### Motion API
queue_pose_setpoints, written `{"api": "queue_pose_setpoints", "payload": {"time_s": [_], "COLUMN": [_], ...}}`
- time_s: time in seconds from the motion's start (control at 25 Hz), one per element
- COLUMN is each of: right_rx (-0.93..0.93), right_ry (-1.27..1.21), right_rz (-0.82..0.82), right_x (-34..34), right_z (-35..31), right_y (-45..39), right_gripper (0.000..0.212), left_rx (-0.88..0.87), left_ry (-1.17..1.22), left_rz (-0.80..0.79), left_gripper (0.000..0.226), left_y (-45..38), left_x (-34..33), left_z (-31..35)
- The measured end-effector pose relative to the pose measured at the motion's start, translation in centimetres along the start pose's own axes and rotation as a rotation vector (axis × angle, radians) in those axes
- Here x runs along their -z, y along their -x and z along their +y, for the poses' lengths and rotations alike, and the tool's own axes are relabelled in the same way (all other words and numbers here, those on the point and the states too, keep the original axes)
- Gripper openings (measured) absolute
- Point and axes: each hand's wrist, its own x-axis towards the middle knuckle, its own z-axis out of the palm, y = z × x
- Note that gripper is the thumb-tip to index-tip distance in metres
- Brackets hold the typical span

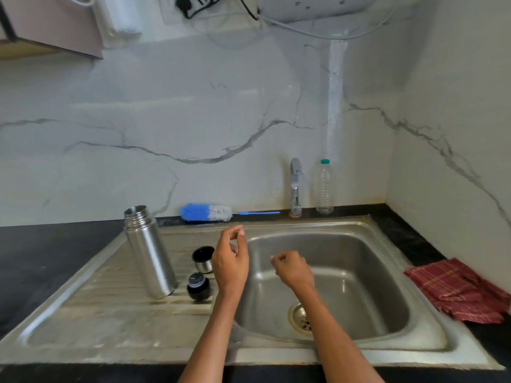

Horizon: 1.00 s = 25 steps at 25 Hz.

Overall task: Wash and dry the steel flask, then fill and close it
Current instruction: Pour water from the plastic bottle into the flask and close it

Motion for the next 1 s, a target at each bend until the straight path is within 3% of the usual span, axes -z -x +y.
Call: {"api": "queue_pose_setpoints", "payload": {"time_s": [0.24, 0.44, 0.64, 0.8, 0.88, 1.0], "right_rx": [0.322, 0.528, 0.471, 0.464, 0.509, 0.422], "right_ry": [0.185, 0.157, 0.467, 0.517, 0.391, -0.212], "right_rz": [-0.163, -0.289, -0.254, -0.182, -0.175, -0.265], "right_x": [-1.4, -4.7, -8.6, -9.9, -10.2, -9.3], "right_z": [-3.1, -6.0, -9.3, -9.1, -8.7, -8.4], "right_y": [3.4, 6.3, 6.3, 6.6, 6.4, 5.6], "right_gripper": [0.023, 0.052, 0.092, 0.083, 0.073, 0.058], "left_rx": [-0.060, -0.188, 0.051, 0.312, 0.358, 0.414], "left_ry": [0.040, -0.165, -0.216, -0.174, -0.154, -0.121], "left_rz": [0.101, 0.202, 0.302, 0.159, 0.080, 0.035], "left_gripper": [0.020, 0.022, 0.061, 0.094, 0.105, 0.107], "left_y": [0.2, -0.1, -2.0, -3.3, -4.4, -5.8], "left_x": [6.3, 13.3, 15.5, 15.4, 15.2, 14.6], "left_z": [-0.4, -3.5, -6.6, -7.7, -8.0, -8.3]}}
